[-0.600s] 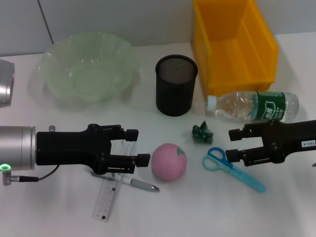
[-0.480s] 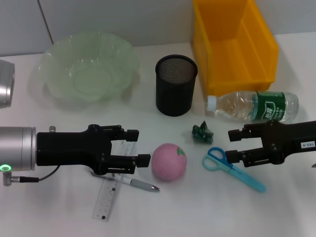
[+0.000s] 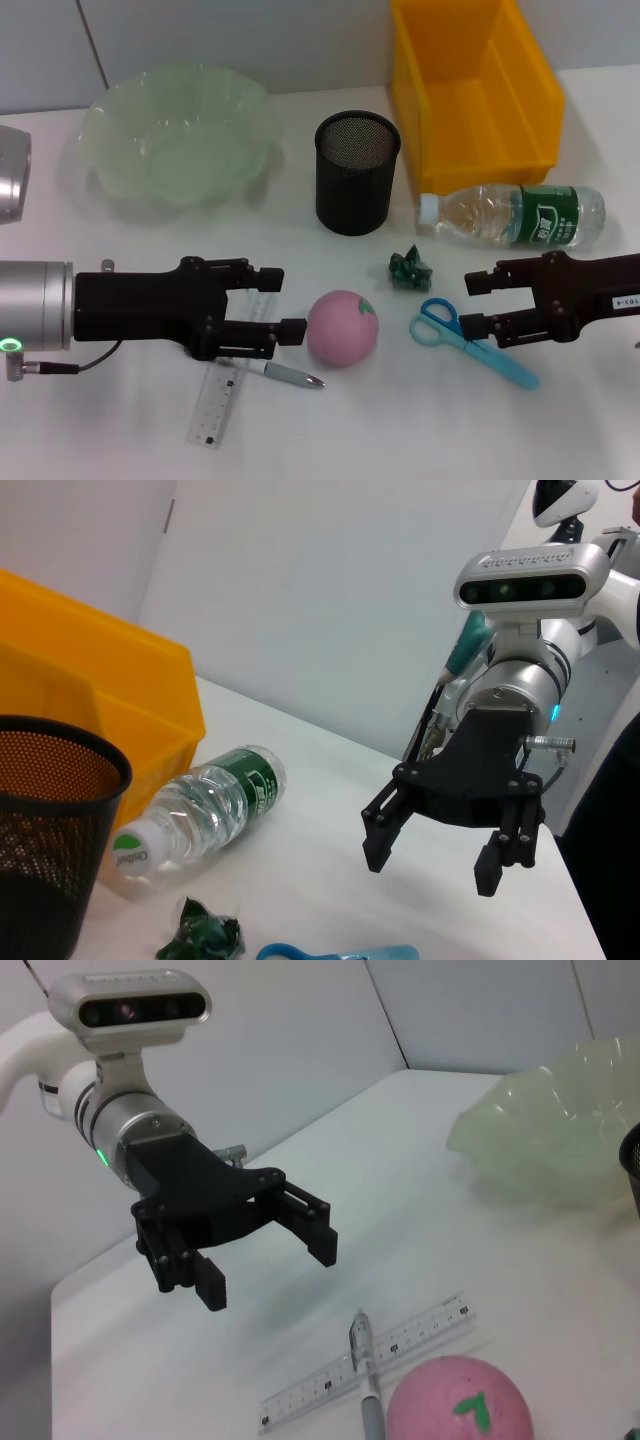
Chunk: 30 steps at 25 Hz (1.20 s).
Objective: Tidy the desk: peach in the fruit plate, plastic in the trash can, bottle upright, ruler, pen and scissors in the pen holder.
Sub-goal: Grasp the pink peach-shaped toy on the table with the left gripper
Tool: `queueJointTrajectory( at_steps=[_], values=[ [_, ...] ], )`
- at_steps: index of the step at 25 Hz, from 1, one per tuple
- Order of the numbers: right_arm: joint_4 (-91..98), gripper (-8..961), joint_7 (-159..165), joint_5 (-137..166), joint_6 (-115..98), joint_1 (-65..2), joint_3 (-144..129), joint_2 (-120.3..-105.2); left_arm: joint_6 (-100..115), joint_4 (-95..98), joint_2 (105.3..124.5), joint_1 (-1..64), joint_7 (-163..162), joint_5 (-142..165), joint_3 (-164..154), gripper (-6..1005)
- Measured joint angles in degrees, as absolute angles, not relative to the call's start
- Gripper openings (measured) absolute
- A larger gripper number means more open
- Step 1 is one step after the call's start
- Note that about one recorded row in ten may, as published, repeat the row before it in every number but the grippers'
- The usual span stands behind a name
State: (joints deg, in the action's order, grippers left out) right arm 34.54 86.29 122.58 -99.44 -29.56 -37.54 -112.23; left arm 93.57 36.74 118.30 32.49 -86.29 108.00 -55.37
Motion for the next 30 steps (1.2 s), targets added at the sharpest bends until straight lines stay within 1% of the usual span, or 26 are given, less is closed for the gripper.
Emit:
queueJointTrajectory(
  at_steps=[7,14,17,25,28,30],
  values=[
    [34.3,767,86.3,122.8,-99.4,-29.4,-37.5,-112.24,93.8,37.0,118.34,32.6,-85.6,108.0,-55.8,797],
    [34.3,767,86.3,123.2,-99.3,-29.0,-37.5,-112.24,92.2,36.2,118.98,33.5,-81.0,108.1,-55.9,797],
    [34.4,767,86.6,123.5,-99.4,-29.0,-37.5,-112.24,88.8,33.5,119.10,35.1,-77.3,106.2,-59.2,797],
    [34.3,767,86.7,123.7,-99.2,-28.8,-37.5,-112.24,77.3,33.6,119.09,36.1,-75.8,97.7,-75.9,796],
    [34.3,767,86.8,123.8,-99.1,-28.8,-37.5,-112.24,76.4,33.8,119.09,36.2,-75.8,97.2,-77.2,796],
    [34.3,766,86.8,123.8,-99.1,-28.8,-37.5,-112.24,71.5,34.9,119.09,36.3,-75.9,95.2,-82.8,796]
  ],
)
